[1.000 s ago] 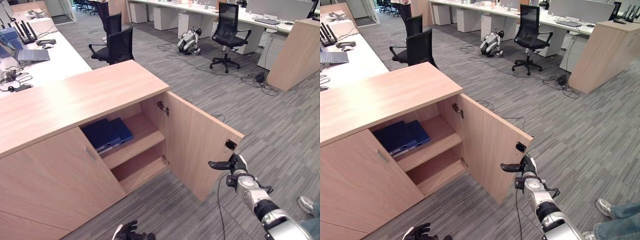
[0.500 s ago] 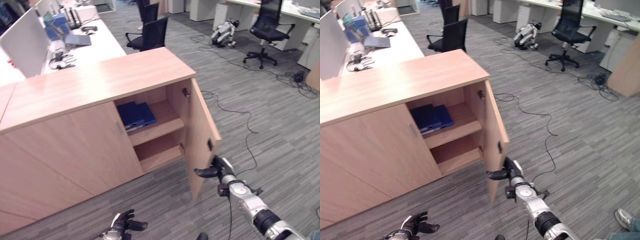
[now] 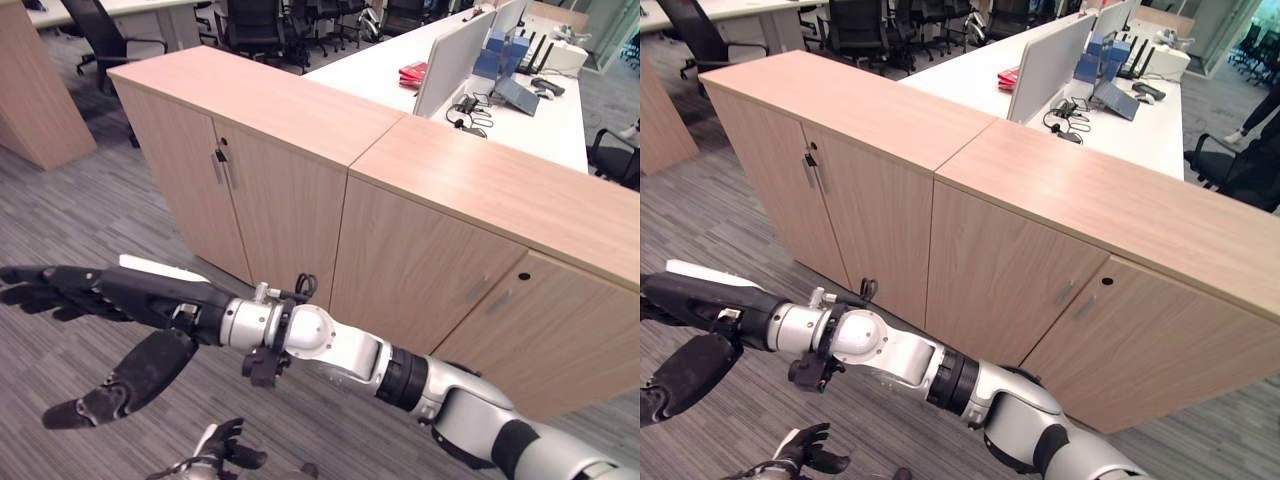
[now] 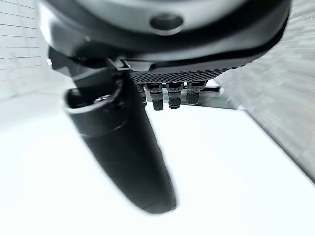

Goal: Put the empty folder in the office cabinet

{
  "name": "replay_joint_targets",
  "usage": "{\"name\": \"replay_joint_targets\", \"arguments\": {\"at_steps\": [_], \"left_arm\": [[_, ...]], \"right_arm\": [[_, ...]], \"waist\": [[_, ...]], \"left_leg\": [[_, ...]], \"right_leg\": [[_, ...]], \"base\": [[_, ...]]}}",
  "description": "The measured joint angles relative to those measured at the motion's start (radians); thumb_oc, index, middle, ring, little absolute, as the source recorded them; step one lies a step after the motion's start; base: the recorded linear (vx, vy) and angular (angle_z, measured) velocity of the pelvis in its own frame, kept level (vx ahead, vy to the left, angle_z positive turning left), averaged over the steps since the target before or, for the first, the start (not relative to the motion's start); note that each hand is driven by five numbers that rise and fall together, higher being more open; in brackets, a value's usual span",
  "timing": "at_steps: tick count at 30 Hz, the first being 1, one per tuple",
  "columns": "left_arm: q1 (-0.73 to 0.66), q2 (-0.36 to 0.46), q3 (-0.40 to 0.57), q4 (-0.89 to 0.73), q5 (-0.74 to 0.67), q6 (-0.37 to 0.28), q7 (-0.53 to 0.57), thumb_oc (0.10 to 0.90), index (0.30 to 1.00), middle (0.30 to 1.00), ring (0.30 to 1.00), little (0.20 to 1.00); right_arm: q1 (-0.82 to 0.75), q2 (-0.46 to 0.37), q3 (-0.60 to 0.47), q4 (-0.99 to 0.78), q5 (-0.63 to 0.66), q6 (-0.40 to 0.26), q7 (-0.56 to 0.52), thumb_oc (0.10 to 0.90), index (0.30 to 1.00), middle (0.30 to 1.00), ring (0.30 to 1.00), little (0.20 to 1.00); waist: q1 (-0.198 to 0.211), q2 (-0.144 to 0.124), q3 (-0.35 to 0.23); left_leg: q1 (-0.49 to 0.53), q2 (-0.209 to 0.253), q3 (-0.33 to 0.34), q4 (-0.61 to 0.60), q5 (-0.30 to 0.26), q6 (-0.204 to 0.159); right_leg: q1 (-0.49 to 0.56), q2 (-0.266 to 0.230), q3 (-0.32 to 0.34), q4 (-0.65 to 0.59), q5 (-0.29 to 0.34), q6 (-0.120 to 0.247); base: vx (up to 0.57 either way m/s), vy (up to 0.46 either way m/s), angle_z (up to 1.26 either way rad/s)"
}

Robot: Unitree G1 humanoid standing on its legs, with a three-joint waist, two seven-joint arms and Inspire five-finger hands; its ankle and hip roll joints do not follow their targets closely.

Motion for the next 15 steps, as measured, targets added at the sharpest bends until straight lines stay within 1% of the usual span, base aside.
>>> {"name": "replay_joint_targets", "arguments": {"at_steps": [1, 2, 3, 4, 5, 6, 7, 8, 9, 10, 11, 12, 13, 14, 15], "left_arm": [[0.008, -0.001, -0.008, 0.006, 0.003, 0.001, -0.003, 0.8, 0.9, 0.9, 0.9, 0.9], [0.036, -0.002, -0.019, 0.002, 0.015, -0.006, -0.022, 0.8, 0.9, 0.9, 0.9, 0.9], [0.042, -0.003, -0.018, 0.001, 0.037, -0.009, -0.031, 0.8, 0.9, 0.9, 0.9, 0.9], [0.046, -0.004, -0.018, 0.0, 0.043, -0.012, -0.044, 0.8, 0.9, 0.9, 0.9, 0.9], [0.064, -0.012, -0.017, 0.002, 0.043, -0.015, -0.049, 0.8, 0.9, 0.9, 0.9, 0.9], [0.069, -0.013, -0.014, 0.002, 0.043, -0.015, -0.057, 0.8, 0.9, 0.9, 0.9, 0.9], [0.078, -0.017, -0.008, 0.002, 0.044, -0.015, -0.068, 0.8, 0.9, 0.9, 0.9, 0.9], [0.081, -0.017, -0.006, 0.009, 0.053, -0.014, -0.071, 0.8, 0.9, 0.9, 0.9, 0.9], [0.078, -0.025, -0.001, 0.012, 0.06, -0.015, -0.073, 0.8, 0.9, 0.9, 0.9, 0.9], [0.076, -0.035, 0.004, 0.012, 0.072, -0.015, -0.077, 0.8, 0.9, 0.9, 0.9, 0.9], [0.073, -0.049, 0.008, 0.012, 0.077, -0.016, -0.082, 0.8, 0.9, 0.9, 0.9, 0.9], [0.066, -0.055, 0.009, 0.012, 0.08, -0.015, -0.082, 0.8, 0.9, 0.9, 0.9, 0.9], [0.058, -0.066, 0.013, 0.012, 0.081, -0.015, -0.078, 0.8, 0.9, 0.9, 0.9, 0.9], [0.055, -0.068, 0.013, 0.012, 0.08, -0.016, -0.078, 0.8, 0.9, 0.9, 0.9, 0.9], [0.037, -0.07, 0.013, 0.012, 0.079, -0.017, -0.08, 0.8, 0.9, 0.9, 0.9, 0.9]], "right_arm": [[0.048, -0.032, -0.01, 0.015, -0.001, 0.005, -0.006, 0.8, 0.9, 0.9, 0.9, 0.9], [0.143, -0.122, -0.045, 0.111, -0.016, 0.011, -0.012, 0.8, 0.9, 0.9, 0.9, 0.9], [0.22, -0.144, -0.111, 0.17, -0.038, 0.011, -0.011, 0.8, 0.9, 0.9, 0.9, 0.9], [0.295, -0.16, -0.179, 0.225, -0.046, 0.013, -0.021, 0.8, 0.9, 0.9, 0.9, 0.9], [0.372, -0.216, -0.24, 0.33, -0.066, 0.041, -0.064, 0.8, 0.9, 0.9, 0.9, 0.9], [0.408, -0.234, -0.27, 0.371, -0.09, 0.037, -0.06, 0.8, 0.9, 0.9, 0.9, 0.9], [0.482, -0.254, -0.352, 0.472, -0.157, 0.032, -0.074, 0.8, 0.9, 0.9, 0.9, 0.9], [0.554, -0.305, -0.393, 0.559, -0.226, 0.042, -0.094, 0.8, 0.9, 0.9, 0.9, 0.9], [0.573, -0.33, -0.413, 0.615, -0.256, 0.062, -0.106, 0.8, 0.9, 0.9, 0.9, 0.9], [0.593, -0.355, -0.424, 0.66, -0.285, 0.075, -0.121, 0.8, 0.9, 0.9, 0.9, 0.9], [0.629, -0.382, -0.433, 0.731, -0.317, 0.093, -0.128, 0.8, 0.9, 0.9, 0.9, 0.9], [0.653, -0.374, -0.477, 0.776, -0.322, 0.076, -0.132, 0.8, 0.9, 0.9, 0.9, 0.9], [0.68, -0.337, -0.597, 0.895, -0.321, 0.048, -0.157, 0.8, 0.9, 0.9, 0.9, 0.9], [0.689, -0.311, -0.623, 0.946, -0.321, 0.057, -0.177, 0.8, 0.9, 0.9, 0.9, 0.9], [0.708, -0.305, -0.641, 0.989, -0.32, 0.062, -0.193, 0.8, 0.9, 0.9, 0.9, 0.9]], "waist": [[-0.01, -0.006, 0.003], [-0.027, -0.026, 0.0], [-0.038, -0.035, -0.003], [-0.046, -0.038, -0.004], [-0.05, -0.036, -0.004], [-0.053, -0.033, -0.002], [-0.053, -0.025, 0.001], [-0.077, -0.024, 0.001], [-0.08, -0.018, 0.005], [-0.088, -0.003, 0.013], [-0.117, 0.02, 0.021], [-0.127, 0.028, 0.027], [-0.139, 0.039, 0.024], [-0.143, 0.042, 0.022], [-0.152, 0.042, 0.024]], "left_leg": [[0.012, -0.013, 0.001, -0.009, -0.001, 0.004], [0.038, -0.045, 0.016, -0.029, -0.017, 0.015], [0.039, -0.056, 0.014, -0.033, -0.023, 0.028], [0.039, -0.064, 0.014, -0.036, -0.021, 0.032], [0.038, -0.073, 0.025, -0.034, -0.02, 0.032], [0.038, -0.073, 0.031, -0.034, -0.018, 0.037], [0.04, -0.074, 0.029, -0.033, -0.018, 0.036], [0.04, -0.079, 0.032, -0.033, -0.018, 0.033], [0.045, -0.076, 0.034, -0.033, -0.019, 0.032], [0.05, -0.068, 0.037, -0.033, -0.02, 0.027], [0.063, -0.052, 0.045, -0.034, -0.024, 0.019], [0.073, -0.043, 0.051, -0.034, -0.024, 0.017], [0.09, -0.027, 0.062, -0.034, -0.024, 0.008], [0.094, -0.019, 0.062, -0.035, -0.03, -0.002], [0.1, -0.006, 0.061, -0.035, -0.045, -0.021]], "right_leg": [[-0.002, 0.002, -0.002, -0.029, 0.017, -0.007], [-0.021, 0.003, -0.003, -0.042, 0.052, -0.031], [-0.019, 0.004, 0.003, -0.058, 0.065, -0.04], [-0.012, 0.004, 0.003, -0.077, 0.072, -0.048], [-0.003, 0.006, 0.002, -0.127, 0.093, -0.059], [0.009, 0.007, 0.001, -0.154, 0.111, -0.061], [0.043, 0.006, -0.005, -0.212, 0.152, -0.064], [0.081, 0.001, -0.005, -0.265, 0.2, -0.069], [0.092, 0.007, -0.004, -0.287, 0.209, -0.077], [0.097, 0.015, -0.003, -0.285, 0.211, -0.08], [0.104, 0.032, -0.004, -0.281, 0.21, -0.084], [0.113, 0.04, -0.005, -0.282, 0.21, -0.084], [0.13, 0.057, -0.007, -0.281, 0.209, -0.085], [0.136, 0.065, -0.007, -0.281, 0.205, -0.091], [0.137, 0.077, -0.006, -0.282, 0.184, -0.118]], "base": [[0.07, -0.07, 0.1], [0.06, -0.058, 0.07], [0.04, -0.054, 0.15], [0.03, -0.077, 0.09], [0.03, -0.076, -0.08], [0.05, -0.106, -0.22], [0.03, -0.078, -0.04], [0.04, -0.079, 0.01], [0.03, -0.064, -0.02], [0.05, -0.092, -0.17], [0.06, -0.12, -0.18], [0.05, -0.105, -0.1], [0.02, -0.053, -0.05], [0.03, -0.071, -0.16], [0.02, -0.071, -0.17]]}}
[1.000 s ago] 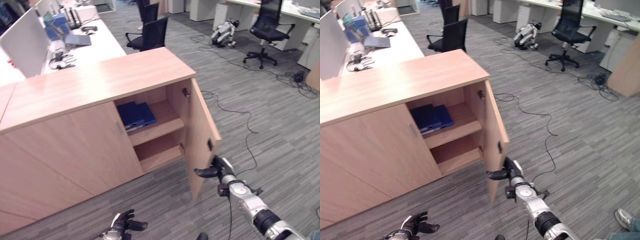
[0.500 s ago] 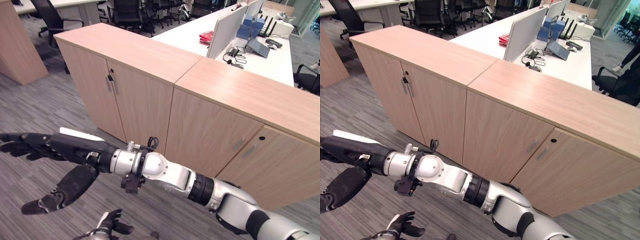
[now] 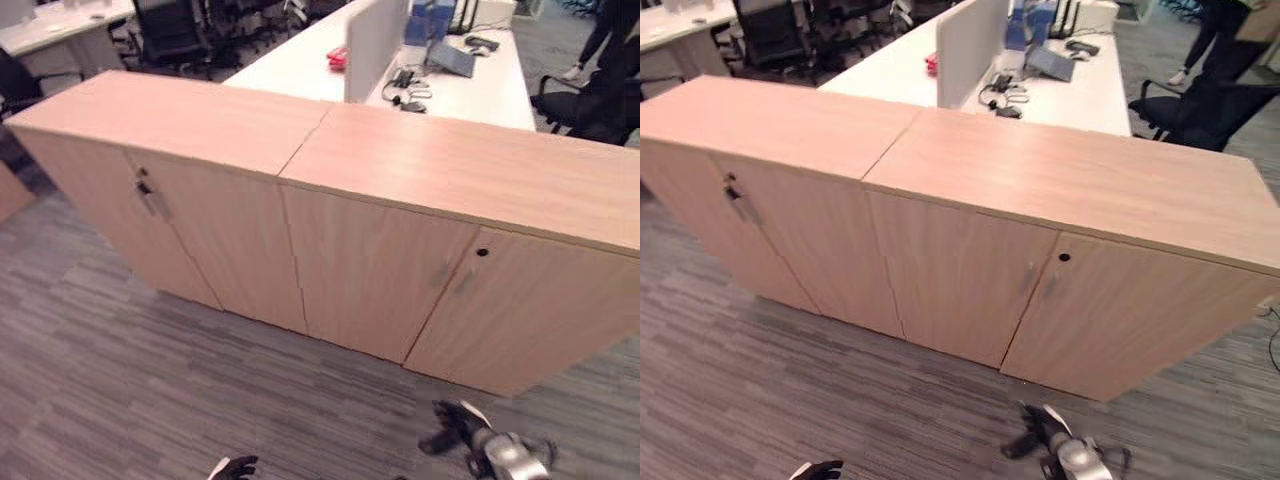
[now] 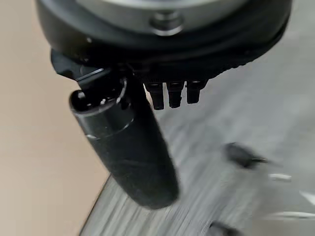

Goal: Put the empty folder in the office cabinet

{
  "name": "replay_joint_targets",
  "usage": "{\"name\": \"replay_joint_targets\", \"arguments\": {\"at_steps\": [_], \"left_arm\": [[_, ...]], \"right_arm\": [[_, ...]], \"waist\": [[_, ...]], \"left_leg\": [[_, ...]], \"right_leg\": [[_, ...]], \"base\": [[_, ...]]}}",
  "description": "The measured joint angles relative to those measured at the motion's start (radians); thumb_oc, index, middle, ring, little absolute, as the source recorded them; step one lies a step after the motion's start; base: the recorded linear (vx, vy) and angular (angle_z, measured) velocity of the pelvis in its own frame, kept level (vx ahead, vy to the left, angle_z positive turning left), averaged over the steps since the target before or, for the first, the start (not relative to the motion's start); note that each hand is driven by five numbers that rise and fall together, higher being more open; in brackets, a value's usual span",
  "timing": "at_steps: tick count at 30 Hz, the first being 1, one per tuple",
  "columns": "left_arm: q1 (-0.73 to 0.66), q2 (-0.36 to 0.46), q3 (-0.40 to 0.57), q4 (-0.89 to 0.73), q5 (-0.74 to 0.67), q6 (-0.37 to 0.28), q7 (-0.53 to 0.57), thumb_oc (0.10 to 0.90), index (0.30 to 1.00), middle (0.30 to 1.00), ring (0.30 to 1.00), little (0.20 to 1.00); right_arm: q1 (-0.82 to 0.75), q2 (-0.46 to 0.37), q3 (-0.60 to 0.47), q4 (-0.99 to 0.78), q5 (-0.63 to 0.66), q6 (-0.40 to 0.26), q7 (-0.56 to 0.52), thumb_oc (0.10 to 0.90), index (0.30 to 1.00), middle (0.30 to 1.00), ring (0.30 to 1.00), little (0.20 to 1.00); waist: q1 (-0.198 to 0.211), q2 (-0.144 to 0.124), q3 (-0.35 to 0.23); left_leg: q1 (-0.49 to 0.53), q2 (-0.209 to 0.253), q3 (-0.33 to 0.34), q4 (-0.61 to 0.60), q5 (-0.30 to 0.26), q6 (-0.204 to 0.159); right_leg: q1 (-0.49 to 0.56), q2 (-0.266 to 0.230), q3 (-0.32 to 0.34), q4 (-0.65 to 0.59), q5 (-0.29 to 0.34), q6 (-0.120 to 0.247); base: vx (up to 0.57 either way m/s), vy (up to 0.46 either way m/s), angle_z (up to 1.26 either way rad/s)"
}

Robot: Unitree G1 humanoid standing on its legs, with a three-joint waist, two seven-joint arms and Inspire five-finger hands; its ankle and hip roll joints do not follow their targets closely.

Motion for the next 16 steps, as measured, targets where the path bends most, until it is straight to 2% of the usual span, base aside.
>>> {"name": "replay_joint_targets", "arguments": {"at_steps": [4, 8, 11, 16], "left_arm": [[-0.062, -0.026, -0.005, -0.004, -0.009, 0.0, -0.002, 0.8, 0.9, 0.9, 0.9, 0.9], [-0.08, -0.052, -0.02, -0.011, -0.013, 0.0, -0.003, 0.8, 0.9, 0.9, 0.9, 0.9], [-0.067, -0.054, -0.037, -0.012, -0.049, 0.001, -0.003, 0.8, 0.9, 0.9, 0.9, 0.9], [-0.029, -0.078, -0.032, -0.009, -0.058, 0.002, -0.003, 0.8, 0.9, 0.9, 0.9, 0.9]], "right_arm": [[0.056, 0.05, -0.068, 0.073, 0.004, 0.004, -0.032, 0.8, 0.9, 0.9, 0.9, 0.9], [0.074, 0.054, -0.076, 0.08, -0.004, -0.01, -0.052, 0.8, 0.9, 0.9, 0.9, 0.9], [0.073, 0.052, -0.063, 0.079, -0.075, -0.007, -0.062, 0.8, 0.9, 0.9, 0.9, 0.9], [0.074, 0.039, -0.056, 0.079, -0.121, -0.003, -0.071, 0.8, 0.9, 0.9, 0.9, 0.9]], "waist": [[-0.039, 0.0, -0.001], [-0.046, 0.006, -0.008], [-0.052, 0.015, -0.014], [-0.055, 0.044, -0.035]], "left_leg": [[0.0, 0.037, 0.007, -0.004, -0.001, -0.019], [-0.009, 0.058, 0.025, -0.004, -0.007, -0.025], [-0.01, 0.067, 0.025, -0.004, 0.0, -0.03], [-0.01, 0.067, 0.022, -0.004, 0.006, -0.039]], "right_leg": [[-0.01, 0.036, 0.003, -0.007, -0.008, -0.025], [-0.023, 0.05, -0.003, -0.007, 0.002, -0.041], [-0.025, 0.058, -0.005, -0.007, 0.003, -0.046], [-0.025, 0.059, -0.013, -0.007, 0.008, -0.047]], "base": [[0.02, -0.052, -0.13], [0.01, -0.047, -0.17], [0.0, -0.005, 0.02], [0.01, -0.009, 0.03]]}}
